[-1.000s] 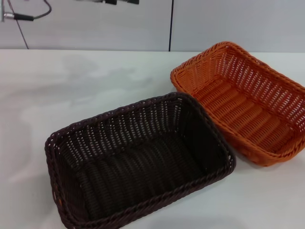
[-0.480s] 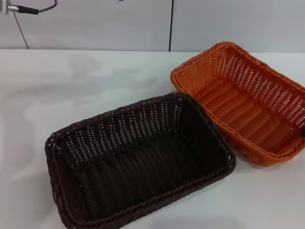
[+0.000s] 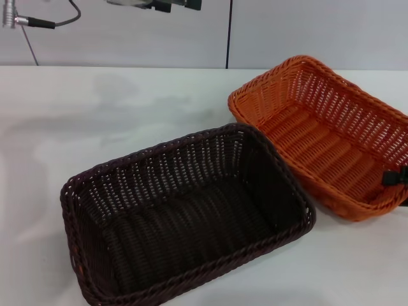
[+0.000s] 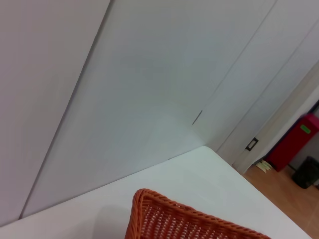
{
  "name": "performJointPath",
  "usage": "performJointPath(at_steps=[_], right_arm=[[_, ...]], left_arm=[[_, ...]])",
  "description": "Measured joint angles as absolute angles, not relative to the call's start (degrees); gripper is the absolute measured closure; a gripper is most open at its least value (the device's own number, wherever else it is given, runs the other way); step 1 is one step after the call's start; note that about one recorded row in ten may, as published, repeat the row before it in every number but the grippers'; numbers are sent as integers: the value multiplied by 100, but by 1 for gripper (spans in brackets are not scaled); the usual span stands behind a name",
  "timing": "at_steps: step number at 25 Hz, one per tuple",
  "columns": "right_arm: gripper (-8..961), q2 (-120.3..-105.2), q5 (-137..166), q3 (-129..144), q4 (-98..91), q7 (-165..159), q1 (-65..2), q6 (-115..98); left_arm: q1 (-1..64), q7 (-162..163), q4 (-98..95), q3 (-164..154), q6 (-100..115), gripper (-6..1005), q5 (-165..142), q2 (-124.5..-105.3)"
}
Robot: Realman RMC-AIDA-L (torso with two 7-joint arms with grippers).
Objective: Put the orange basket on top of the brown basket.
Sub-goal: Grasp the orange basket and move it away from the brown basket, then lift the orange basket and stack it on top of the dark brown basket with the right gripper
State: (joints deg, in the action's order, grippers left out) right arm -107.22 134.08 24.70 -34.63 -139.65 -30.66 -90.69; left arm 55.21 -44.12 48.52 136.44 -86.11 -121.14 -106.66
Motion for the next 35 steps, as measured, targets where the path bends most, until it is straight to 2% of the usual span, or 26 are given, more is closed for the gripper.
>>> performJointPath(at_steps=[3, 9, 19, 31, 35], right_arm=[[210, -10726, 13398, 2461, -3463, -13930, -3033, -8970], [211, -10835, 13376, 2459, -3479, -13793, -3015, -8803], [213, -10870, 13370, 2438, -3526, -13652, -2850, -8294], [449, -10899, 13243, 2378, -3538, -13225, -2703, -7793], [483, -10917, 13165, 2356, -3543, -13145, -2683, -7742]], left_arm=[[5476, -4406, 4851, 13664, -8613, 158, -12105, -10668], [5457, -4367, 4844, 13656, -8619, 158, -12100, -10678], [5483, -4351, 4839, 13649, -8577, 158, -12106, -10679], [5494, -4342, 4804, 13649, -8473, 159, -12103, -10688], [5500, -4341, 4752, 13653, -8454, 159, -12101, -10702]])
